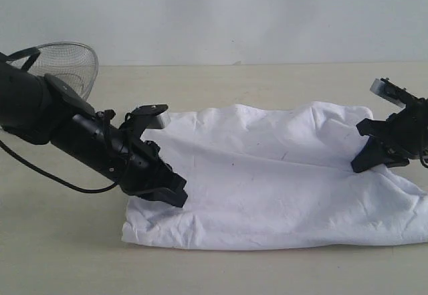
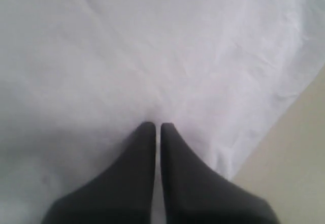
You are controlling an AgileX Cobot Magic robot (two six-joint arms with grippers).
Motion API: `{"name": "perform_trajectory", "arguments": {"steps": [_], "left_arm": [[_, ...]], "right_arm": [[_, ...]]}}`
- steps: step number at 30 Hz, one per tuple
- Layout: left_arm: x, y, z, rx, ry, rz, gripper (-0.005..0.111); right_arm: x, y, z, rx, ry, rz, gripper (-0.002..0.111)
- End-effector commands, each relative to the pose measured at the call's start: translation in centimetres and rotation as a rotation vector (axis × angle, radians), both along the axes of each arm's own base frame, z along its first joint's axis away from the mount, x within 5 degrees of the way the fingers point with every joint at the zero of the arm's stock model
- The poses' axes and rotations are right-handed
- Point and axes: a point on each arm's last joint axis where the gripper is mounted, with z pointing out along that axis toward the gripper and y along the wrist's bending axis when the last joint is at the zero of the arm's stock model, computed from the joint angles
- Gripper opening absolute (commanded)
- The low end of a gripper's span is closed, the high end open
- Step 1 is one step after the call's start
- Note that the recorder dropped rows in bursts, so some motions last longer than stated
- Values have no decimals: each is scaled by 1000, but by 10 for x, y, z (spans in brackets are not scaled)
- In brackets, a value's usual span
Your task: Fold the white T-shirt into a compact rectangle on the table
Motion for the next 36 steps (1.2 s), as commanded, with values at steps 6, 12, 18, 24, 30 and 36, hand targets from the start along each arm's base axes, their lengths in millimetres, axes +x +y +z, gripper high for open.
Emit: {"name": "perform_trajectory", "arguments": {"steps": [6, 12, 18, 24, 30, 36], "left_arm": [[-1, 2, -21, 69, 57, 15, 5], [-1, 2, -21, 64, 62, 15, 5], [-3, 1, -20, 55, 77, 4, 5], [-3, 1, -20, 55, 77, 4, 5], [-3, 1, -20, 55, 77, 4, 5], [-3, 1, -20, 55, 77, 4, 5]], "right_arm": [[6, 11, 62, -14, -132, 41, 0], [16, 68, 92, -8, -195, 122, 0], [15, 155, 94, -12, -220, 255, 0], [10, 204, 94, -29, -278, 310, 0], [6, 224, 95, -29, -304, 339, 0], [3, 237, 96, -28, -321, 359, 0]]}}
